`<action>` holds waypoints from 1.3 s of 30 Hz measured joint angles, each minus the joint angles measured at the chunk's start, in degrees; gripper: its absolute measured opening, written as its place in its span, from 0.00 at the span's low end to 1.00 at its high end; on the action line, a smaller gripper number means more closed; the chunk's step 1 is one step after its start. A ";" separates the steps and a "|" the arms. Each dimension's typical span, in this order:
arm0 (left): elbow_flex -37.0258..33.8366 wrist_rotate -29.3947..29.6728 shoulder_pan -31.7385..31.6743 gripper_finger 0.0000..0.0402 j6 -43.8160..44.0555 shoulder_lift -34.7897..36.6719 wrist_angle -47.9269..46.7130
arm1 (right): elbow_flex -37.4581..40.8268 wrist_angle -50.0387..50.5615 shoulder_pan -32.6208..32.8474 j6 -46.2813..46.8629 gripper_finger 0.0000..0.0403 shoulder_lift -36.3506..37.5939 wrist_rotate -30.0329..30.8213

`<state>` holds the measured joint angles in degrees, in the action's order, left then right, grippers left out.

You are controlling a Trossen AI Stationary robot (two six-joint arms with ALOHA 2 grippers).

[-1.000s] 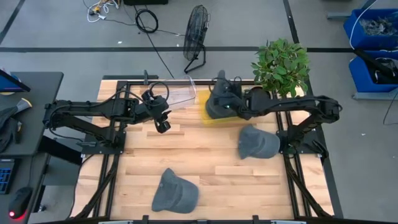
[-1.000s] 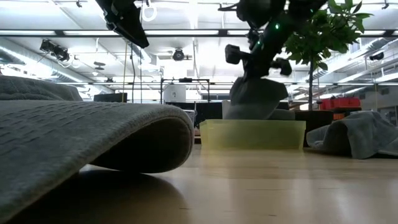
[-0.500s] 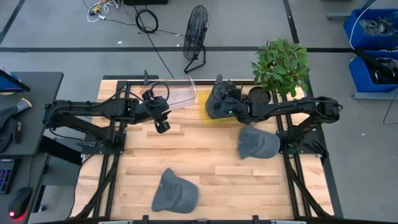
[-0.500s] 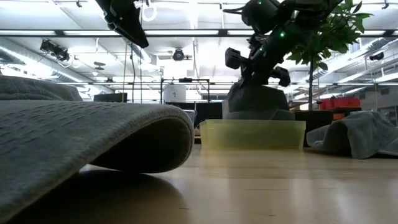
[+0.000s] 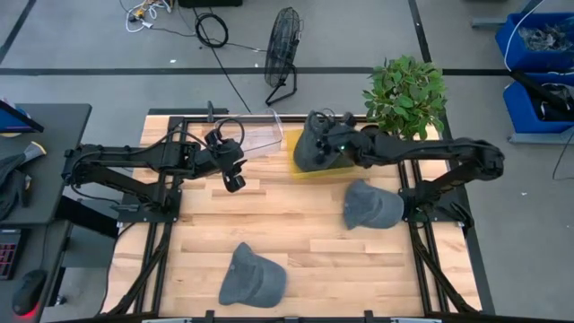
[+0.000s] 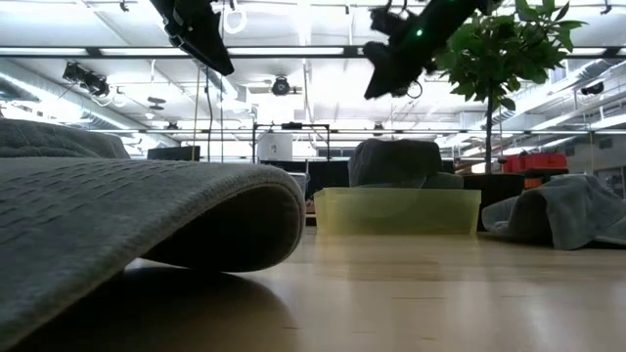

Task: Pick & Place hat
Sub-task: Put the black cap into the yellow bin

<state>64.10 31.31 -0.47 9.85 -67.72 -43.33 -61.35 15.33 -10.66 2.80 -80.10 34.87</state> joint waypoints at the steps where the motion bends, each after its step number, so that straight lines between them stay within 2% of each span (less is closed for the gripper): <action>1: 0.00 -0.02 0.00 0.35 0.01 0.00 -0.02 | -1.03 1.40 0.00 -5.87 0.32 0.39 -0.01; 4: 0.00 0.00 0.01 0.35 0.00 0.00 0.00 | -2.90 5.51 -0.02 -26.51 0.34 0.68 -0.09; 7: 0.00 -0.02 0.02 0.35 0.02 0.00 0.02 | -3.31 10.18 -0.54 -45.30 0.35 0.53 -3.00; 10: 0.00 0.00 0.02 0.35 0.03 -0.02 0.00 | -3.30 15.71 -1.50 -53.66 0.35 -0.96 -8.94; 14: 0.00 -0.01 0.00 0.35 1.09 -0.02 0.02 | -3.29 20.38 -2.15 -56.34 0.35 -3.54 -10.85; 22: 0.00 -0.01 -0.11 0.35 6.05 -0.02 0.39 | -3.31 17.76 -2.96 -64.35 0.35 -10.31 -9.86; 25: 0.00 0.00 -0.11 0.35 6.47 -0.02 0.36 | -3.31 16.33 -4.10 -64.51 0.35 -13.37 -9.77; 28: 0.00 0.00 -0.11 0.35 6.49 -0.02 0.32 | -3.31 14.96 -4.91 -60.66 0.33 -16.02 -9.04; 31: 0.00 -0.02 -0.11 0.35 6.49 -0.02 0.31 | -3.33 14.67 -5.29 -56.37 0.26 -17.40 -6.48; 36: 0.00 0.00 -0.11 0.35 6.49 -0.02 0.28 | -3.33 15.52 -5.46 -52.94 0.03 -16.72 -8.32; 39: 0.00 -0.01 -0.11 0.35 6.49 -0.02 0.17 | -3.33 15.80 -5.13 -49.50 0.04 -16.02 -8.74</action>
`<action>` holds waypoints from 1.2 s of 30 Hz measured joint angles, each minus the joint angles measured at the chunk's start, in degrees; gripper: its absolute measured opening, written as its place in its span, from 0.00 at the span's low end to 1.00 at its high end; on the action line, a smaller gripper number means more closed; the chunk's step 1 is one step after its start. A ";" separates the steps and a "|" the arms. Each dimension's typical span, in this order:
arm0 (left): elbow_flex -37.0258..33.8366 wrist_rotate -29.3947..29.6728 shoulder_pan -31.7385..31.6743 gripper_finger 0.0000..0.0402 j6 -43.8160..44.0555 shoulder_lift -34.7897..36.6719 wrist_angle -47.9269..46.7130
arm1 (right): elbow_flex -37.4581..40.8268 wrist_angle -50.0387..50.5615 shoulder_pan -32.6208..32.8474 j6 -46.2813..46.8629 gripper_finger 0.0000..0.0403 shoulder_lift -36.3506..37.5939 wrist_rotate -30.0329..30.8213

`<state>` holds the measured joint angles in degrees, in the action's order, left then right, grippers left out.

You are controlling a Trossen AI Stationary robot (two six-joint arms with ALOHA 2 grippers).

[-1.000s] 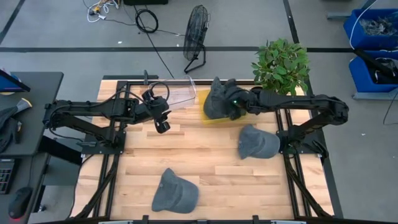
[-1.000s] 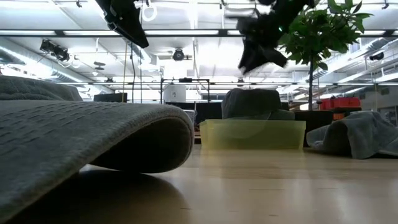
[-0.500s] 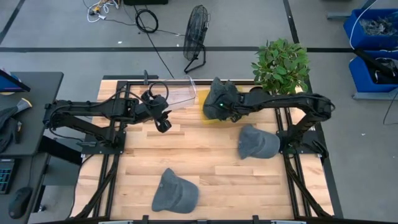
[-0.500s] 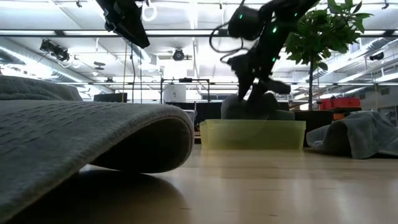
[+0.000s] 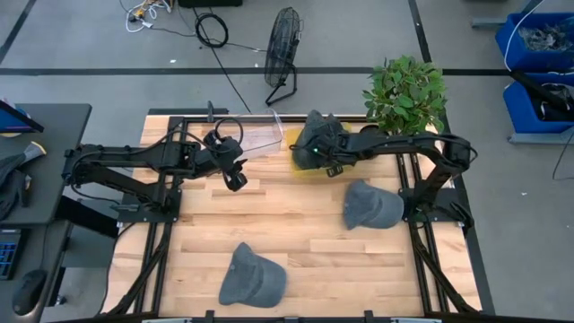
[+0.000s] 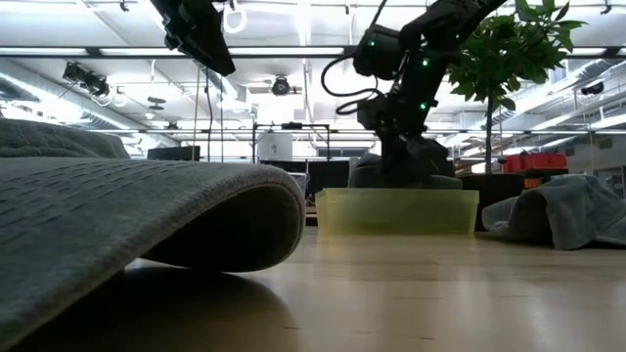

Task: Pick & Place hat
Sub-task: Put the black cap into the yellow bin

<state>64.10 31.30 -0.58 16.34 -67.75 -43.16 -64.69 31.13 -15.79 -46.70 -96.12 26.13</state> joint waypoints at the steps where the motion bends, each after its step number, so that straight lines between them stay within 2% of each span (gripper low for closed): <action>1: 0.00 0.01 0.00 0.35 0.00 0.00 0.03 | 0.00 -0.05 0.24 1.63 0.03 0.30 0.59; 5: 0.00 0.01 0.00 0.35 -0.25 0.00 0.02 | -1.17 1.61 1.29 10.67 0.01 2.01 4.03; 13: 0.00 -0.01 0.00 0.35 -0.48 0.00 -0.04 | -5.86 7.78 1.77 32.94 0.01 5.43 4.46; 17: 0.00 0.01 0.00 0.35 -0.48 0.00 -0.10 | -6.15 7.06 1.74 42.09 0.00 5.95 4.49; 22: 0.00 -0.01 0.06 0.35 -0.52 0.00 -0.50 | -2.93 4.28 1.89 43.78 0.00 5.25 4.47; 24: 0.00 0.00 0.07 0.35 -0.53 0.00 -0.57 | -0.97 0.39 1.90 43.94 0.00 5.03 6.41; 30: 0.00 0.01 0.07 0.35 -0.50 0.00 -1.45 | 0.44 -0.74 2.24 45.79 0.00 5.09 26.66; 32: 0.00 0.00 0.07 0.35 -0.50 0.00 -1.56 | 0.44 -1.74 2.66 46.26 0.00 5.25 30.08; 34: 0.00 0.00 0.07 0.35 -0.49 0.00 -1.55 | 0.42 -2.09 2.96 46.12 0.00 5.27 29.66; 36: 0.00 -0.01 0.07 0.35 -0.48 0.00 -1.55 | 0.43 -2.09 3.12 47.11 0.00 5.27 26.24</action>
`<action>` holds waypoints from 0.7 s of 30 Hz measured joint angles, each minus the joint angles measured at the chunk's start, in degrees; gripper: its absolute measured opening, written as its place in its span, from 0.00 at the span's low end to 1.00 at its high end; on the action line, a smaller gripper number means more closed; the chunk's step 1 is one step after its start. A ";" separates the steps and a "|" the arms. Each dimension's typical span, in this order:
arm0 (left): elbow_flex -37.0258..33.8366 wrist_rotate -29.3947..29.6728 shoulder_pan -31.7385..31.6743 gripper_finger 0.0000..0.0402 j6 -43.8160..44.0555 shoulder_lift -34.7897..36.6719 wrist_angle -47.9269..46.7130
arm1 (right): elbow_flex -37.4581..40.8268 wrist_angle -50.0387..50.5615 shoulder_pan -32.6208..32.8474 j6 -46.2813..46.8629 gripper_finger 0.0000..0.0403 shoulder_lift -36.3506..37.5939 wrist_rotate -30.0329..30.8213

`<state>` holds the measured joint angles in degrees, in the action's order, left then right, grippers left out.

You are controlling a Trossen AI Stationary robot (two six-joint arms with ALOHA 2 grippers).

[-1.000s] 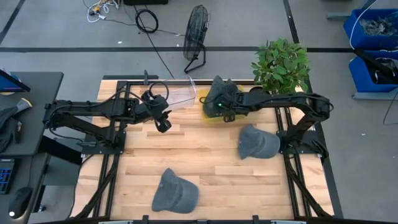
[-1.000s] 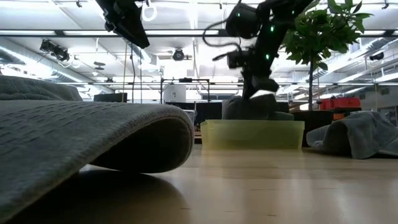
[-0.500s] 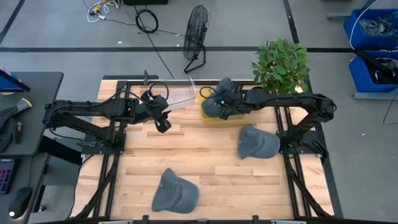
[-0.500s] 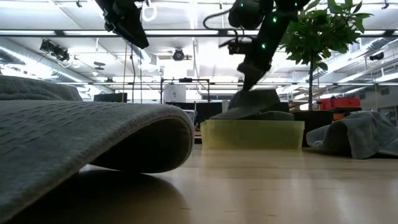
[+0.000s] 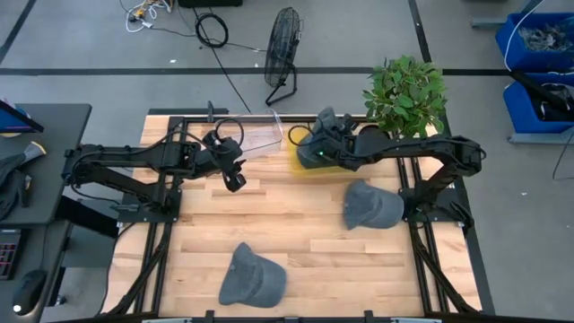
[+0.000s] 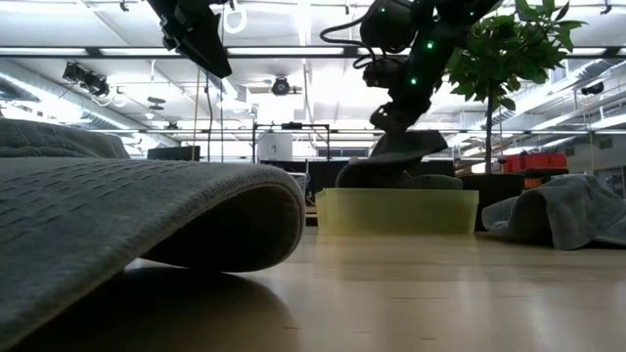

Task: Pick & Place hat
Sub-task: Put the black cap into the yellow bin

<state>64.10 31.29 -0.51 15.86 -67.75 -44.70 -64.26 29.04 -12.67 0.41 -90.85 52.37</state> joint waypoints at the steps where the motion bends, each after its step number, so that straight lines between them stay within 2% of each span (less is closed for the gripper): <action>1: 0.00 0.02 0.00 0.35 0.00 0.00 0.00 | 0.01 -0.04 0.02 0.94 0.00 0.00 -1.83; 4: 0.00 0.01 0.00 0.35 0.00 0.00 0.01 | 0.00 -0.36 0.17 3.62 0.00 -0.02 -4.96; 9: 0.00 0.02 0.00 0.35 0.00 0.00 0.04 | 0.01 -0.76 -0.19 3.06 0.00 -0.02 -8.92; 17: 0.00 0.02 0.00 0.35 0.02 0.00 0.08 | 0.01 -3.70 -1.95 0.95 0.00 -2.29 -21.65; 21: 0.00 0.02 0.00 0.35 0.02 0.00 0.09 | 0.01 -8.17 -1.95 -3.06 0.00 -5.17 -22.19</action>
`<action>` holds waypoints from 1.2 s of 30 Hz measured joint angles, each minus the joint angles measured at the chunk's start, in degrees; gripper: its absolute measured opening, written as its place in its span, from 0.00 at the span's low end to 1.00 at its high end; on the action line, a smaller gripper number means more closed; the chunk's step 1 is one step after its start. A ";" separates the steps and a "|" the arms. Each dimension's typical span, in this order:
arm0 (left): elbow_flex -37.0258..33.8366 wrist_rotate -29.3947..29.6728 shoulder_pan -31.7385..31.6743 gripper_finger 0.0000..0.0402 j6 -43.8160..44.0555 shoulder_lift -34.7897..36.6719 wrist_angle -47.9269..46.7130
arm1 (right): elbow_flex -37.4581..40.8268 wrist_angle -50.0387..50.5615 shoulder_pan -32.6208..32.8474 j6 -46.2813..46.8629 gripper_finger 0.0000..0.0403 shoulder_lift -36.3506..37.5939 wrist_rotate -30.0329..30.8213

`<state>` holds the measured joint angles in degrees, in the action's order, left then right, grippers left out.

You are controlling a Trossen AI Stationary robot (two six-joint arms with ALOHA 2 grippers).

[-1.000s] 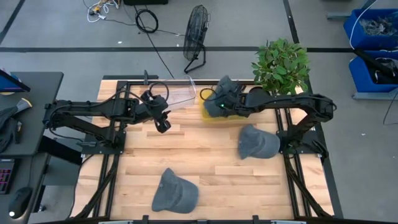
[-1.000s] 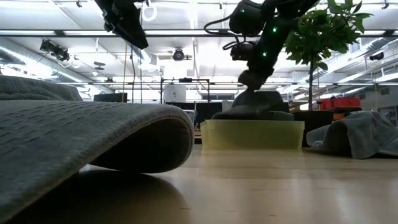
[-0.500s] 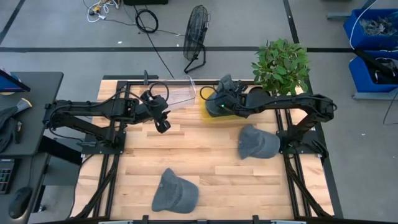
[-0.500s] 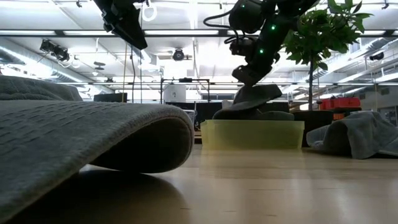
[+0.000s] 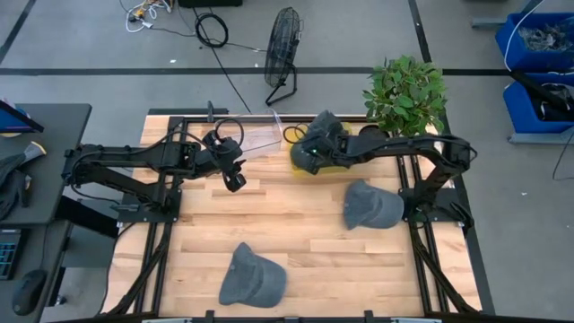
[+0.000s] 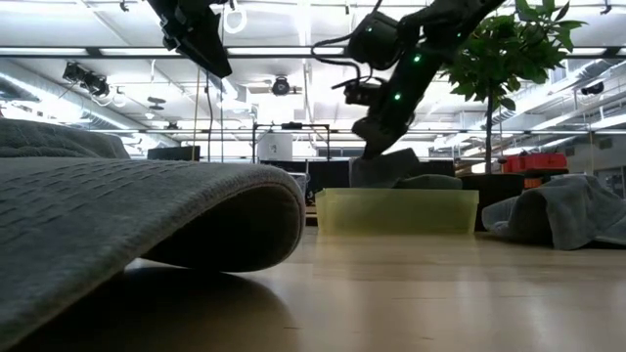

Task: Pick & Place hat
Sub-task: Put the black cap into the yellow bin, then put the bottom gray cap into the transparent bin

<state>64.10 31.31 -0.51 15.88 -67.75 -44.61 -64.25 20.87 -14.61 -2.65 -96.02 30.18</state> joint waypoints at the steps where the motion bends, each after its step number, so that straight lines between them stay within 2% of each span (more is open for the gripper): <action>1: 0.00 -0.01 0.00 0.35 0.01 0.00 -0.01 | 0.00 -1.13 0.00 -0.30 0.00 -0.60 -0.20; 6: 0.00 0.00 0.00 0.35 0.02 0.00 -0.01 | -0.01 -1.22 0.03 -2.43 0.00 -2.23 -4.10; 12: 0.00 0.00 0.00 0.35 0.00 0.00 -0.03 | -0.02 4.67 0.79 -5.07 0.05 -0.36 -4.07; 22: 0.00 0.00 0.00 0.35 0.02 0.00 -0.03 | -0.65 8.90 3.45 -7.46 0.17 3.79 -2.81; 27: 0.00 0.00 0.00 0.35 0.02 0.00 -0.01 | -4.64 16.59 7.05 -6.66 0.25 6.51 2.63; 33: 0.00 -0.38 0.00 0.35 0.02 0.00 -0.36 | -8.48 29.00 11.77 2.09 0.31 8.41 1.68; 36: 0.00 -1.80 0.00 0.35 0.02 0.00 -0.45 | -9.01 37.09 13.95 6.14 0.33 8.78 -1.63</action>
<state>64.10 29.51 -0.51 15.90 -67.75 -45.06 -73.26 57.96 -0.66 3.49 -87.24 28.55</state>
